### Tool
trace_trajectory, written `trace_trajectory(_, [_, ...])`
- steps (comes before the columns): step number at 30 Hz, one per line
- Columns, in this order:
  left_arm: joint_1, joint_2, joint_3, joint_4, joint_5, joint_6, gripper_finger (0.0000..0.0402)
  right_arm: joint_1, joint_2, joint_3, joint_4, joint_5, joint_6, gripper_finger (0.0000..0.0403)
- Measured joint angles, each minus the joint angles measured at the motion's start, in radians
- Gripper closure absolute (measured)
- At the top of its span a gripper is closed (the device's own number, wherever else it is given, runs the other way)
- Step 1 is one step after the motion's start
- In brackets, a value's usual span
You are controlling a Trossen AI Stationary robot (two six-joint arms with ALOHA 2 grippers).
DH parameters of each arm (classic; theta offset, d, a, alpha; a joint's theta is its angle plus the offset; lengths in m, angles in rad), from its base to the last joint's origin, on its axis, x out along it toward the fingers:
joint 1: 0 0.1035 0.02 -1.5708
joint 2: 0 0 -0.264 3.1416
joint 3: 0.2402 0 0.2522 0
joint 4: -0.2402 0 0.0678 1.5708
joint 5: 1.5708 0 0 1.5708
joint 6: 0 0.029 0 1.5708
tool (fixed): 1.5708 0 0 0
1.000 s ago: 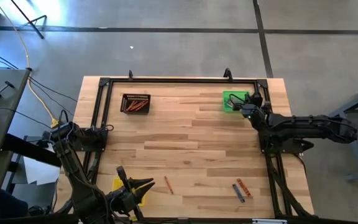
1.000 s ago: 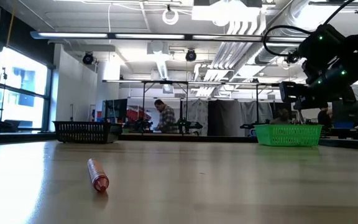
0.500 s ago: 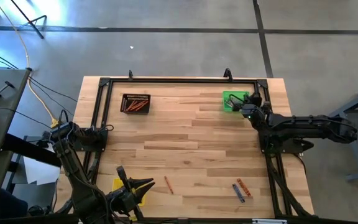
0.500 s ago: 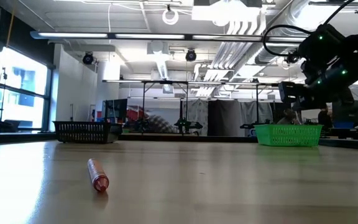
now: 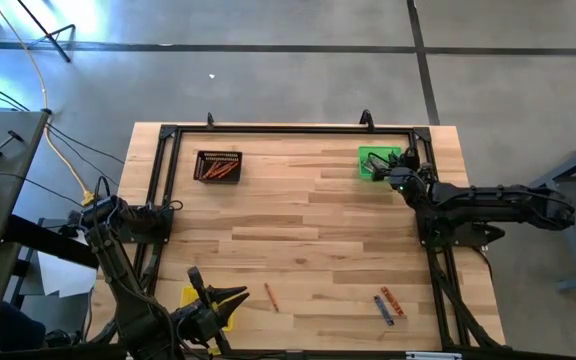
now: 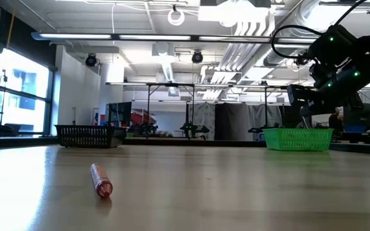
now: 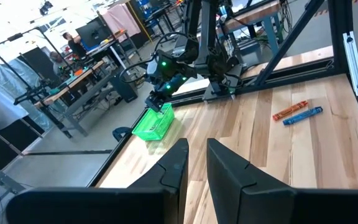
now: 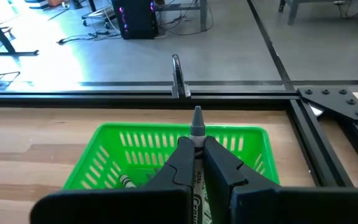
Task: Sort crayons
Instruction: Put the gray crayon into the green bin, then put the orange crayon into the black bin
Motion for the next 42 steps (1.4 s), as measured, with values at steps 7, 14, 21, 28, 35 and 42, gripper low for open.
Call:
trace_trajectory(7, [0.000, 0.000, 0.000, 0.000, 0.000, 0.000, 0.0358, -0.029, 0.000, 0.000, 0.000, -0.049, -0.035, 0.0376])
trace_trajectory(14, [0.000, 0.000, 0.000, 0.000, 0.004, -0.001, 0.0358, -0.071, 0.000, 0.000, 0.000, -0.105, -0.053, 0.0314])
trace_trajectory(21, [0.000, 0.000, 0.000, 0.000, 0.004, 0.000, 0.0358, -0.078, -0.022, 0.023, 0.039, -0.199, -0.054, 0.0296])
trace_trajectory(28, [0.000, 0.000, 0.000, 0.000, 0.020, 0.006, 0.0358, -0.052, -0.048, 0.175, -0.127, -0.946, -0.038, 0.0308])
trace_trajectory(35, [0.000, 0.000, 0.001, 0.000, 0.019, 0.005, 0.0358, 0.279, -0.008, 0.288, -0.499, -1.061, 0.113, 0.0338])
trace_trajectory(42, [0.000, 0.000, 0.001, 0.000, 0.019, 0.006, 0.0358, 0.682, 0.040, 0.392, -0.591, -0.799, 0.286, 0.0367])
